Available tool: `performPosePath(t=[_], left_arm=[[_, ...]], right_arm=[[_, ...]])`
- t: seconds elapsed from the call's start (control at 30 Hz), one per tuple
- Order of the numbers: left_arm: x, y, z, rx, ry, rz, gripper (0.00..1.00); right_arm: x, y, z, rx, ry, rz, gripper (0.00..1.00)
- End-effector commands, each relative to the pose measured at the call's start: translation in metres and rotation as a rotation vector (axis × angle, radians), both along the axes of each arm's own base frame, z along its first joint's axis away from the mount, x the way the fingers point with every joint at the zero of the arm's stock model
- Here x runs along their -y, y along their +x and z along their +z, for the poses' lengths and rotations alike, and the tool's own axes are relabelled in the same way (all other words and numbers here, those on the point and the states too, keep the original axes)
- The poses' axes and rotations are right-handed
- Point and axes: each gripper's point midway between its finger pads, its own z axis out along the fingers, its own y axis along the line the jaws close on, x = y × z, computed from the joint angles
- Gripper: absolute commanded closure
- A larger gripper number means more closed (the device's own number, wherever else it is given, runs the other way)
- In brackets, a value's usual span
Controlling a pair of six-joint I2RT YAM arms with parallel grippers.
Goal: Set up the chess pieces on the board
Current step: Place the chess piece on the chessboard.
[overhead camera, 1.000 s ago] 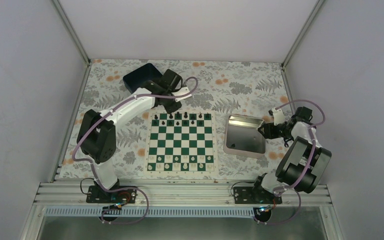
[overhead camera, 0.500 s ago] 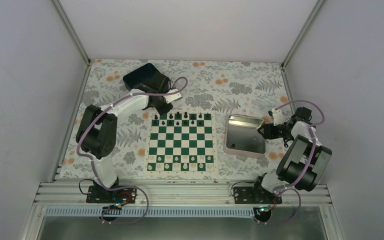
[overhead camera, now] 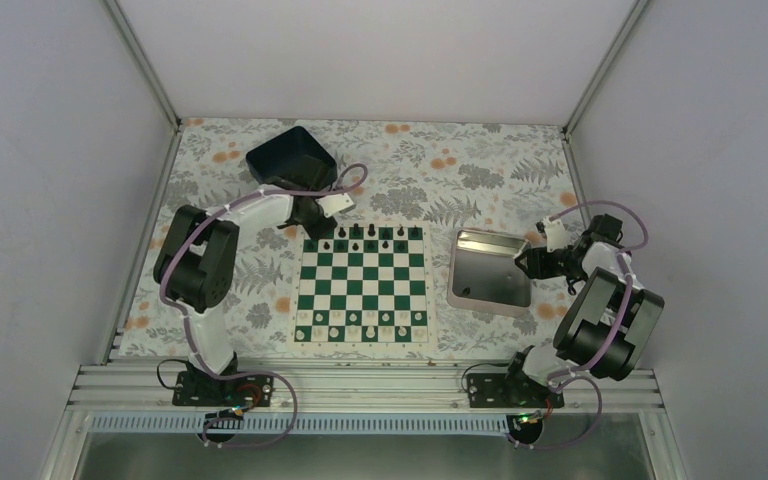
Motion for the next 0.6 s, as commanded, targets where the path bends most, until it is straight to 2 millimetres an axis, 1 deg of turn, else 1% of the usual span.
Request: performPosePath(t=[0.0,0.13,0.43,0.57], left_arm=[[0.000,0.001,-0.013,-0.020,-0.018,-0.008,0.96],[0.000,0.000,-0.018,-0.037,-0.028,-0.007,0.96],[-0.003,0.002,-0.023,-0.043,-0.032,0.005,0.96],[-0.001,0.001,-0.023,-0.052,-0.040,0.000,0.96]], right_arm=[[-0.004,-0.001,-0.003,-0.006,0.006,0.018,0.43],[-0.004,-0.001,-0.004,-0.007,0.006,0.017,0.43],[-0.004,-0.002,-0.005,-0.009,0.007,0.018,0.43],[-0.005,-0.002,-0.006,-0.011,0.008,0.020,0.43]])
